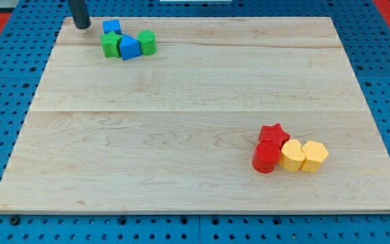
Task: Arrange the green blocks in between the blue blocks to form a horizontal line
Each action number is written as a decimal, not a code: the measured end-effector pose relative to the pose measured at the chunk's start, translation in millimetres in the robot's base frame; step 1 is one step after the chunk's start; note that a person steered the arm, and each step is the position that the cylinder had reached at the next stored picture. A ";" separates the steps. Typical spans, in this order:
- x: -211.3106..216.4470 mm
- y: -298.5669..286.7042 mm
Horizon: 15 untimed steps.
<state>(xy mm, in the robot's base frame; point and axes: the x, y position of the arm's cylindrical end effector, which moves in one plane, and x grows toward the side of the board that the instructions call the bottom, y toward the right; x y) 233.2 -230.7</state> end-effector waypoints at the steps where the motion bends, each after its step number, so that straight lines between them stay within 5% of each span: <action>1: 31.8 15.9; 4: 44.8 29.5; 6: 41.4 92.1; 8: 54.5 49.9; 11: 62.8 200.5; 13: 91.6 144.5; 15: 113.6 205.7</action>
<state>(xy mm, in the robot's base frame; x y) 346.8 -25.0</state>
